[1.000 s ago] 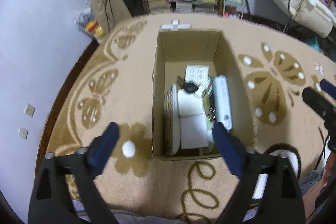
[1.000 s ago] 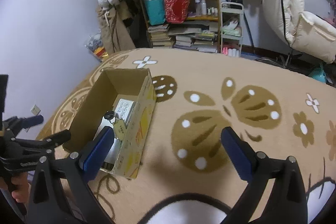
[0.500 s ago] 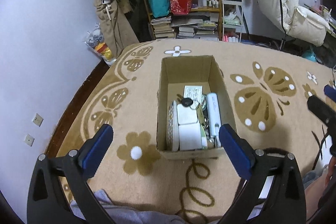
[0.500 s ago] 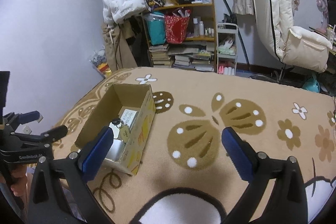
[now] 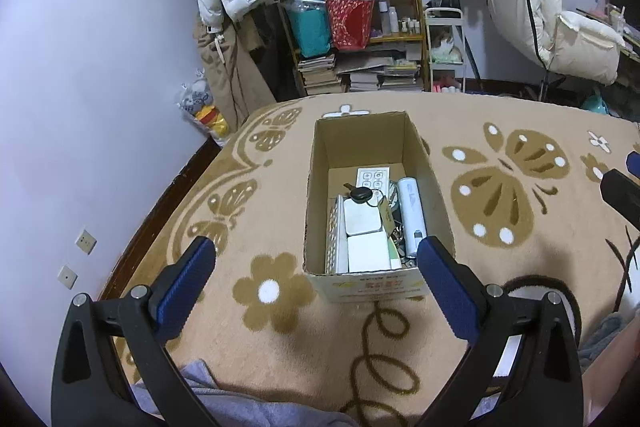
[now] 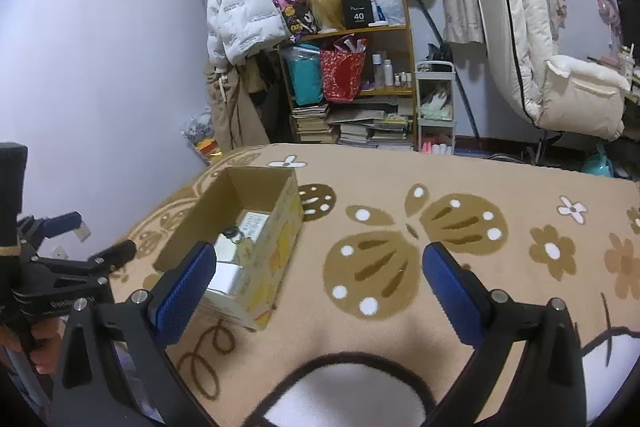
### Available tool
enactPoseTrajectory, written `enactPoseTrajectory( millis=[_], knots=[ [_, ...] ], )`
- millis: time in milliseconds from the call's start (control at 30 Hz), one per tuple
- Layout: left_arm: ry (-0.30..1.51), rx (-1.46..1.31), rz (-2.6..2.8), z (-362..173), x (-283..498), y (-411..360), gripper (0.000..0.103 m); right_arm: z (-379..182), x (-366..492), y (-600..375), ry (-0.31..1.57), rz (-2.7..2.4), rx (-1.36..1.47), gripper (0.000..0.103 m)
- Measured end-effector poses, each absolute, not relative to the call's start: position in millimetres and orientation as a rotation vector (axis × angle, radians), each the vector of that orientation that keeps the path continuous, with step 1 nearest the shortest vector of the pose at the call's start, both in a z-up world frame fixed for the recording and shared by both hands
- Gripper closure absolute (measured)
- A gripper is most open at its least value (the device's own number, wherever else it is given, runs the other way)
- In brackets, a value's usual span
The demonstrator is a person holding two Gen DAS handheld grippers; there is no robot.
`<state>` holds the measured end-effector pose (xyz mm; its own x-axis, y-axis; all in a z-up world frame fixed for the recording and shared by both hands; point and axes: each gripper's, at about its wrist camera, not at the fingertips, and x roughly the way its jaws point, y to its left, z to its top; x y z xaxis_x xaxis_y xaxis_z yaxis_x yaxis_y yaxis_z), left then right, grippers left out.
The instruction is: Organize rigid objects
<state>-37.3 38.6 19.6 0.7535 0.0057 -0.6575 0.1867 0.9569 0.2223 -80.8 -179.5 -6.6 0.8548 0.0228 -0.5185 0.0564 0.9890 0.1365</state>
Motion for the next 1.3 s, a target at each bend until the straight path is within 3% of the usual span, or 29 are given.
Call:
enactPoseTrajectory(
  millis=[1300],
  knots=[
    [0.687,0.253,-0.142,7.4,-18.1,32.1,0.003,-19.9,-75.5,-188.5,0.549,-0.041,0.128,0.000]
  ],
)
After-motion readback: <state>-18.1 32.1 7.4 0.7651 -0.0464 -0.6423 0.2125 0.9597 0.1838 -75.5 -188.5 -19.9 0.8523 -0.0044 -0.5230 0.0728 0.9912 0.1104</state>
